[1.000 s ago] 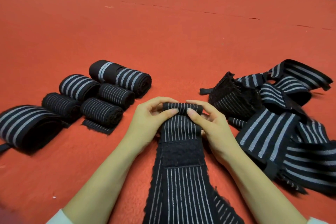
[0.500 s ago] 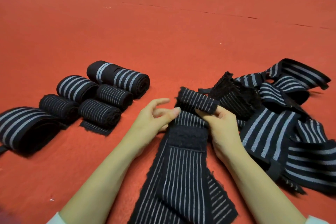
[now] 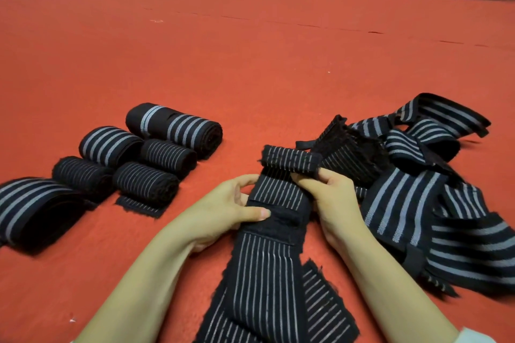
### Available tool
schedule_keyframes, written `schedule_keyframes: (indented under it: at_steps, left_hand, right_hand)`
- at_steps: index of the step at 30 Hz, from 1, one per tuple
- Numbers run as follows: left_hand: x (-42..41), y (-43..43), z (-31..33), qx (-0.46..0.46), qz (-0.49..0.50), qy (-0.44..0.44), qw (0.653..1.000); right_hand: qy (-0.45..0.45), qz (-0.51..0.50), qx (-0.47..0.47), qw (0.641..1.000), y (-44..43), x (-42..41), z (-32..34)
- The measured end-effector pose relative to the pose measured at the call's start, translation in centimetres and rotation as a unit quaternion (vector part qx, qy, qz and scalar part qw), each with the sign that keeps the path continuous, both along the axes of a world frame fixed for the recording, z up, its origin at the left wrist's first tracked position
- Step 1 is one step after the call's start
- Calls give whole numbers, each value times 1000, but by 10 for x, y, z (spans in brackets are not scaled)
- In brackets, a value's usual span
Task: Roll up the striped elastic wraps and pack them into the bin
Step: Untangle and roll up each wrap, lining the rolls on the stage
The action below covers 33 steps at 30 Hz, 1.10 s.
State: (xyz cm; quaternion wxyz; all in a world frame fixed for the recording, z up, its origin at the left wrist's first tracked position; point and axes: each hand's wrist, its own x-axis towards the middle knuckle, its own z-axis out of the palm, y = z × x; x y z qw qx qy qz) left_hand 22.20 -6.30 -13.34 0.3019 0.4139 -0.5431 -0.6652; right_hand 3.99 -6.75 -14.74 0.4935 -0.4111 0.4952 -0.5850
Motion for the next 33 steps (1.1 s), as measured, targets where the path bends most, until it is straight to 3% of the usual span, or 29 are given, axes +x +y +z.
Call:
schedule_keyframes:
  at_steps: [2,5,7,11,16,21,27,33]
  left_hand:
    - [0,-1,1,-13,56,22,998]
    - [2,-4,4,-186,162,-37,968]
    - [1,-2,7,-271,176,-53,945]
    - [0,-1,6,-353,176,-91,914]
    - [6,-5,7,-333,218,-106,911]
    - [1,-3,5,-353,208,-130,903]
    - [0,-3,1,-394,152,-152,893]
    - [5,-4,7,-362,233,-155,889]
  right_hand:
    - [-10,11,8,1000,-1,-1,0]
    - [2,53,7,999,0,2,1]
    - [11,92,2,996,2,5,2]
    - [24,140,3,990,4,8,3]
    - [17,205,3,979,8,12,6]
    - [40,158,-44,986,8,11,7]
    - [-29,154,-15,987,9,7,11]
    - [7,222,-1,975,12,13,11]
